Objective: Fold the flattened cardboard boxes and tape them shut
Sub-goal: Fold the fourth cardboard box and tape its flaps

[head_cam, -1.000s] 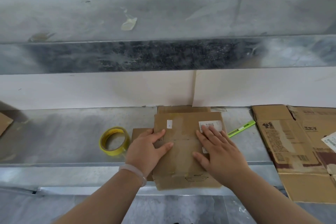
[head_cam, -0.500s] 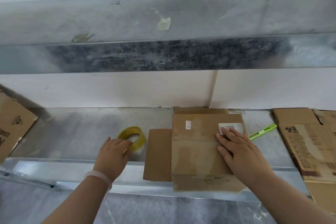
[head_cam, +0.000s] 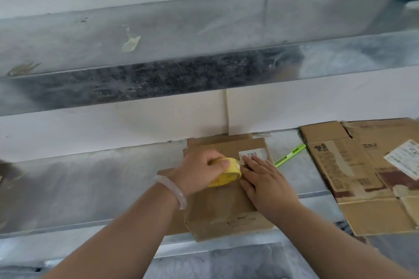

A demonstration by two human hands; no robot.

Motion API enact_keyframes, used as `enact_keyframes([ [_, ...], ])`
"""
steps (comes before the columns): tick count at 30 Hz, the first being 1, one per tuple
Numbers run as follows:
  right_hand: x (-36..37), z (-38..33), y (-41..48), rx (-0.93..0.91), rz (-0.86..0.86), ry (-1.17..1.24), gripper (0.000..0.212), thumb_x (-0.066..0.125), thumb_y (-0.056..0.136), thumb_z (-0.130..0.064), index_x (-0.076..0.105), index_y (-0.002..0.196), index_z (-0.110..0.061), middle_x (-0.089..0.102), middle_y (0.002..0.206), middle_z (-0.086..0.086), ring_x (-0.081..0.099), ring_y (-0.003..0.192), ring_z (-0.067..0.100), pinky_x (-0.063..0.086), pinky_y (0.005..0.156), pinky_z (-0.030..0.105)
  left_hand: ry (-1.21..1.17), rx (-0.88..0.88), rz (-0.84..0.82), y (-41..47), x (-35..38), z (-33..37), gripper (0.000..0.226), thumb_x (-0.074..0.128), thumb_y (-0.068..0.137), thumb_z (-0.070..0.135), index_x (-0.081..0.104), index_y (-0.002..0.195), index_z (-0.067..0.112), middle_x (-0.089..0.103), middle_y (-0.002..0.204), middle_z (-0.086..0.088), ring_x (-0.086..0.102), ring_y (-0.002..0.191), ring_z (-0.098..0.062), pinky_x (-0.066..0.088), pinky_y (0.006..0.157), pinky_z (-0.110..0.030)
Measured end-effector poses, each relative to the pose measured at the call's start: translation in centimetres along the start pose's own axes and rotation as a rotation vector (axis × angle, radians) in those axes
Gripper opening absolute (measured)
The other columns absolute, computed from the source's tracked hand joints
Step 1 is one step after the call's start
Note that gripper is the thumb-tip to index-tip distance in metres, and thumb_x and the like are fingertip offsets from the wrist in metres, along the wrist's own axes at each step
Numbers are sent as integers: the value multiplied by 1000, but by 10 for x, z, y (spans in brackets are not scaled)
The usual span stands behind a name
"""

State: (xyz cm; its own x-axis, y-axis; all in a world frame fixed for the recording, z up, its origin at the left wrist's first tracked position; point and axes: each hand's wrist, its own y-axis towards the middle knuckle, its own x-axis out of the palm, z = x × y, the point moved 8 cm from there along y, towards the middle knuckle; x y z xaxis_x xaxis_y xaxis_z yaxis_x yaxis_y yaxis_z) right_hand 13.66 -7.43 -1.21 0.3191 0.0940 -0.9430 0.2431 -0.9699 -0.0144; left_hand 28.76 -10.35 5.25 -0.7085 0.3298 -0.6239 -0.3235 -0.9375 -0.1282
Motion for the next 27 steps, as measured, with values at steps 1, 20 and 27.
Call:
enact_keyframes([
  [1, -1, 0, 0, -9, 2, 10, 48, 31, 103, -45, 33, 151, -36, 20, 161, -14, 9, 150, 7, -3, 120, 25, 23, -10, -6, 1, 5, -3, 12, 58, 93, 34, 65, 84, 35, 63, 75, 16, 58, 75, -3, 40, 64, -17],
  [20, -47, 1, -12, 342, 167, 695, 12, 66, 90, -36, 68, 78, -40, 66, 75, -22, 58, 76, -13, 40, 56, 3, 271, 36, -32, -1, 20, 9, 37, 38, 99, 47, 52, 72, 25, 54, 67, 3, 50, 62, -11, 41, 58, -33],
  [27, -36, 11, -7, 449, 112, 817, 13, 60, 94, -29, 69, 86, -25, 70, 80, -5, 67, 79, 14, 58, 73, 31, 397, 90, -3, -3, 23, 20, 39, 30, 101, 48, 51, 78, 24, 55, 71, 5, 54, 67, -10, 38, 57, -28],
])
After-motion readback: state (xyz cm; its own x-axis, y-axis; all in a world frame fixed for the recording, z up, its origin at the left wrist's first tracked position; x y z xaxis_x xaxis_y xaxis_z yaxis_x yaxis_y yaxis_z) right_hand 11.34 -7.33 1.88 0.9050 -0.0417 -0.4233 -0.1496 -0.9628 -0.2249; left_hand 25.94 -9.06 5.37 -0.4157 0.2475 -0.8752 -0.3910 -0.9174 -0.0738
